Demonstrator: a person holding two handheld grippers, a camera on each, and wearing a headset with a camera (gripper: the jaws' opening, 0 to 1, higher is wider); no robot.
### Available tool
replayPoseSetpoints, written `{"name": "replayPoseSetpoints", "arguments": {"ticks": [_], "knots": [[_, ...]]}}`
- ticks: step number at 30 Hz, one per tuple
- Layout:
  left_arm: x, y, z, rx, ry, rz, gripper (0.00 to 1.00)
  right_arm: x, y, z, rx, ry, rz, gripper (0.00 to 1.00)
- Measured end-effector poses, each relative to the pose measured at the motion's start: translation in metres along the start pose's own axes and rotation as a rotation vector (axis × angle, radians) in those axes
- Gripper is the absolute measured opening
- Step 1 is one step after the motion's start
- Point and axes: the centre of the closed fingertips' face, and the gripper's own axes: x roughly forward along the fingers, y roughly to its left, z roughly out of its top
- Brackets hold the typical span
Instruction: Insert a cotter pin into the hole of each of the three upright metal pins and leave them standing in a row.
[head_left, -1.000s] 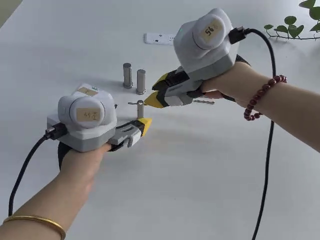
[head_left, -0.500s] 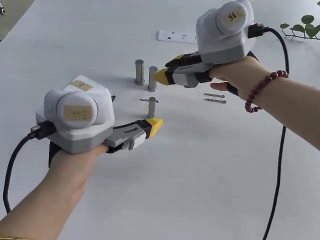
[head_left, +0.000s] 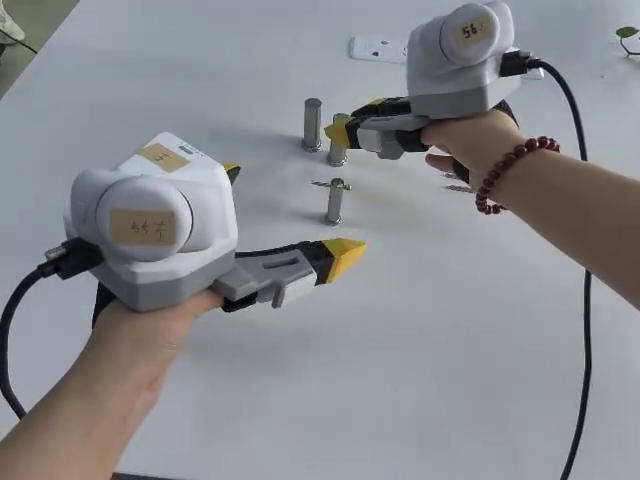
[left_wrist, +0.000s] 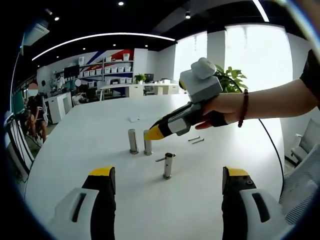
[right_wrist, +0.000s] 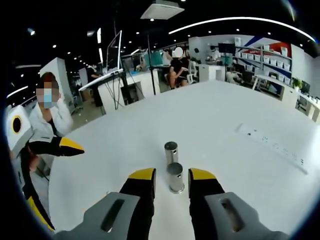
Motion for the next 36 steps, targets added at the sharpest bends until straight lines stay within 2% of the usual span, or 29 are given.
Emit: {"name": "replayPoseSetpoints", "arguments": {"ticks": [4, 11, 16, 18, 23, 27, 36], "knots": [[-0.001, 0.000, 0.002, -0.010, -0.008, -0.006, 0.92, 0.009, -0.003, -0.001, -0.003, -0.006, 0.002, 0.19], [-0.001, -0.001, 0.002, -0.004, -0.008, -0.021, 0.97, 0.016, 0.003, -0.001, -0.014, -0.006, 0.006, 0.14], [-0.001, -0.005, -0.001, -0.007, 0.002, -0.048, 0.99, 0.019, -0.002, -0.002, 0.020, -0.017, -0.011, 0.11], [-0.002, -0.006, 0.000, 0.001, -0.004, -0.051, 0.99, 0.017, 0.002, -0.002, 0.001, -0.016, -0.016, 0.10], [-0.004, -0.006, 0.004, 0.006, -0.014, -0.054, 0.99, 0.017, 0.000, -0.002, -0.047, -0.007, -0.021, 0.09], [-0.007, -0.006, 0.003, 0.023, -0.006, -0.049, 0.99, 0.016, -0.001, -0.002, -0.064, -0.006, -0.023, 0.09], [-0.008, -0.007, 0.003, 0.028, 0.000, -0.051, 0.99, 0.007, 0.002, -0.007, -0.114, 0.005, 0.010, 0.08]]}}
